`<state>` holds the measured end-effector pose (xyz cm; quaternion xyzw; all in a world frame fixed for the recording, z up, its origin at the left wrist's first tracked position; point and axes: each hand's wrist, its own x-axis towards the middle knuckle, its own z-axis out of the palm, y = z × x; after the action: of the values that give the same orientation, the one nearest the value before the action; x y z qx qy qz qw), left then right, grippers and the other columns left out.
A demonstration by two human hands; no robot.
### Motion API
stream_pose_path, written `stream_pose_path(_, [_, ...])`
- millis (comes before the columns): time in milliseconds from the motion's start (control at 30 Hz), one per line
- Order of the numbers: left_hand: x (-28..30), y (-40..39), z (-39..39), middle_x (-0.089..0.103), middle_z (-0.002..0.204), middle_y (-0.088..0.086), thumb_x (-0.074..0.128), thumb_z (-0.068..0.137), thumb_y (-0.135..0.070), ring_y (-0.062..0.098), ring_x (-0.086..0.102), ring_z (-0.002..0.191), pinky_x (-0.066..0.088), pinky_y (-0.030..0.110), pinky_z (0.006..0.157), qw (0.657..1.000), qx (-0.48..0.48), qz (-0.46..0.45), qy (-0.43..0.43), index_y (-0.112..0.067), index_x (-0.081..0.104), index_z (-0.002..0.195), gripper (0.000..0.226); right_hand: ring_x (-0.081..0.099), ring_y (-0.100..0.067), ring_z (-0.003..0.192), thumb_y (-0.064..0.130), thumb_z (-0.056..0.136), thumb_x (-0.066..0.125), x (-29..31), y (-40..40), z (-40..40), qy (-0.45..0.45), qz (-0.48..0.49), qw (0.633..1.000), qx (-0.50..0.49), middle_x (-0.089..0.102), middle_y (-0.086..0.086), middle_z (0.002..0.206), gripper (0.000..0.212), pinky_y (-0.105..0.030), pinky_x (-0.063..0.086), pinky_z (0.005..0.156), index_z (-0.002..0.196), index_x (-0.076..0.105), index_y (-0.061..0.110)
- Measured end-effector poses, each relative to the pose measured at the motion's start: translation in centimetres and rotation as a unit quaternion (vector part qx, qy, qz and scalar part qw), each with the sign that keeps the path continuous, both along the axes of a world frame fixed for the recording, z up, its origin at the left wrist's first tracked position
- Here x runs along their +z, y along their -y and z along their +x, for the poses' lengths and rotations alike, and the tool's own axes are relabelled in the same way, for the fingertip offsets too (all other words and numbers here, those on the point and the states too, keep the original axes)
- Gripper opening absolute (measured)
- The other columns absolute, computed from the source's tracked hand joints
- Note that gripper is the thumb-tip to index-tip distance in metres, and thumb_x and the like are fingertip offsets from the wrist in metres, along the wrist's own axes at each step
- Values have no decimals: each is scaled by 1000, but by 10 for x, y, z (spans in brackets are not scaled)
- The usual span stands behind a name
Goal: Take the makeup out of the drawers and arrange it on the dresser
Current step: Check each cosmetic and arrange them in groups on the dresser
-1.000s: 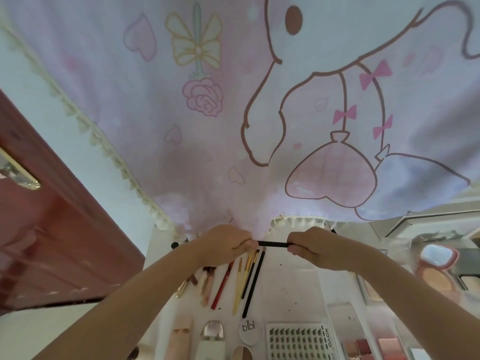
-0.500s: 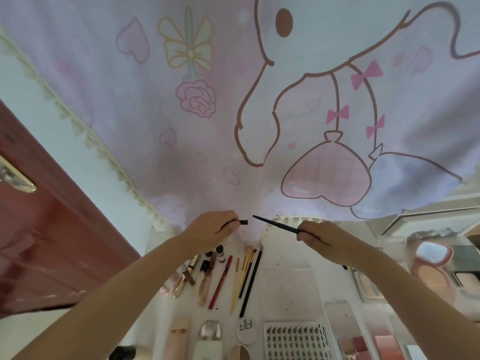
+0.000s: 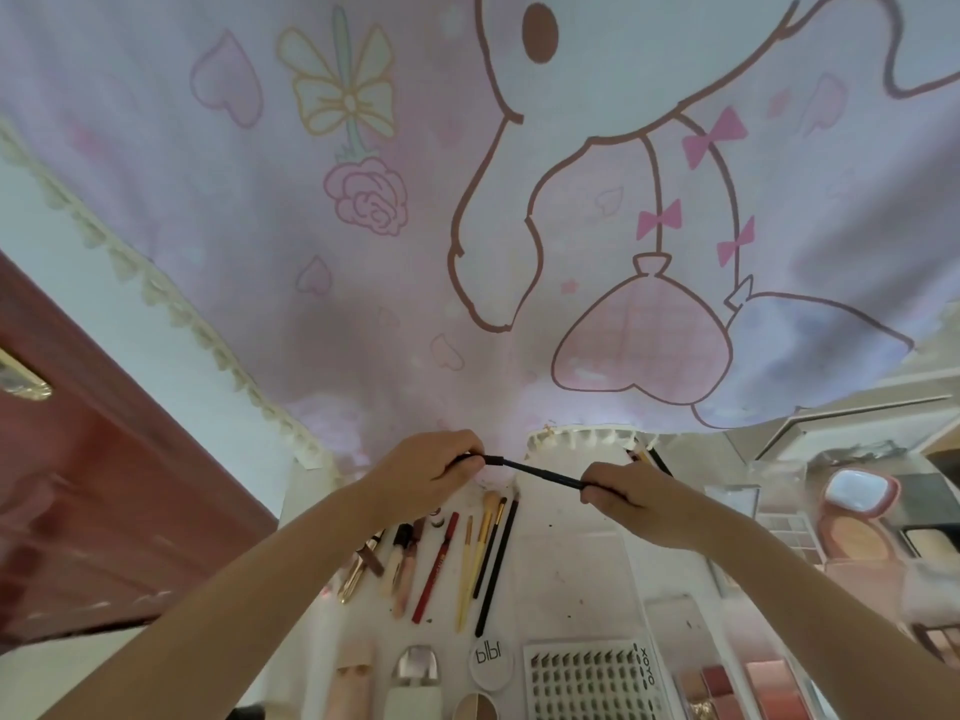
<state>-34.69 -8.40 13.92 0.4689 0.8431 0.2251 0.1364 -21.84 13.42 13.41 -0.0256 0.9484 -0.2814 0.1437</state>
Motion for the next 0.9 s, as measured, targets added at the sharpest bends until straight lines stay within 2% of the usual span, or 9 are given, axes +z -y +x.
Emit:
stream_pose_path(67, [-5, -6, 1, 44, 66, -16, 40, 94, -25, -2, 43, 59, 39, 10, 57, 999, -22, -20, -17, -31, 46, 82, 15, 39, -11, 52, 24, 97, 36, -6, -3, 3, 3, -12, 1000, -8, 42, 10, 58, 17, -32, 45, 72, 83, 45, 21])
stream_pose_path(100, [-9, -10, 0, 44, 69, -17, 42, 94, -25, -3, 42, 61, 37, 9, 59, 999, -34, -24, -24, -27, 51, 87, 12, 40, -10, 53, 25, 96, 36, -10, -4, 4, -2, -10, 1000, -14, 42, 11, 59, 18, -22, 41, 63, 82, 46, 21])
stream_pose_path(167, [-20, -21, -1, 48, 80, -15, 44, 93, -23, -3, 42, 69, 33, 8, 65, 998, -51, -24, -33, -18, 57, 98, 15, 43, -8, 60, 26, 96, 38, -24, -7, 10, -23, 4, 999, -34, 43, 12, 64, 21, -16, 33, 57, 82, 51, 17])
stream_pose_path(267, [-43, -44, -2, 54, 101, 1, 46, 93, -20, 10, 46, 92, 32, 14, 75, 995, -81, -50, -27, -13, 59, 106, 20, 51, -16, 84, 25, 93, 44, -58, -14, 23, -39, 17, 996, -79, 52, 0, 81, 27, -17, 28, 69, 94, 65, 9])
stream_pose_path(400, [-76, -90, 5, 51, 117, 6, 45, 93, -19, 20, 43, 110, 35, 24, 89, 989, -105, -105, -11, -11, 60, 112, 25, 47, -19, 104, 32, 91, 45, -98, -25, 36, 7, 85, 984, -155, 53, -3, 98, 30, -23, 34, 84, 107, 66, 19])
stream_pose_path(467, [-89, -110, 9, 48, 121, 8, 44, 93, -19, 22, 42, 112, 36, 29, 91, 985, -113, -124, -30, -10, 60, 112, 26, 48, -21, 106, 33, 92, 40, -110, -29, 39, 33, 143, 976, -164, 56, -4, 106, 33, -28, 38, 85, 111, 64, 20])
stream_pose_path(533, [-102, -127, 10, 46, 123, 8, 43, 93, -18, 23, 40, 112, 37, 31, 88, 980, -128, -144, -58, -10, 59, 111, 25, 51, -21, 101, 30, 93, 38, -122, -34, 38, 44, 162, 968, -189, 59, -4, 104, 34, -29, 41, 83, 111, 64, 17])
stream_pose_path(767, [-136, -177, -2, 52, 113, 6, 41, 94, -14, 24, 39, 110, 33, 29, 82, 972, -122, -178, -89, -14, 61, 111, 27, 55, -20, 99, 25, 93, 40, -156, -53, 36, 112, 145, 945, -269, 59, -5, 104, 29, -27, 46, 81, 108, 61, 10])
stream_pose_path(900, [-151, -195, -10, 54, 112, 5, 42, 93, -10, 24, 40, 108, 33, 30, 83, 971, -138, -183, -66, -17, 63, 111, 29, 55, -20, 96, 31, 92, 43, -164, -57, 27, 117, 135, 944, -276, 59, -5, 102, 28, -27, 45, 77, 102, 57, 9])
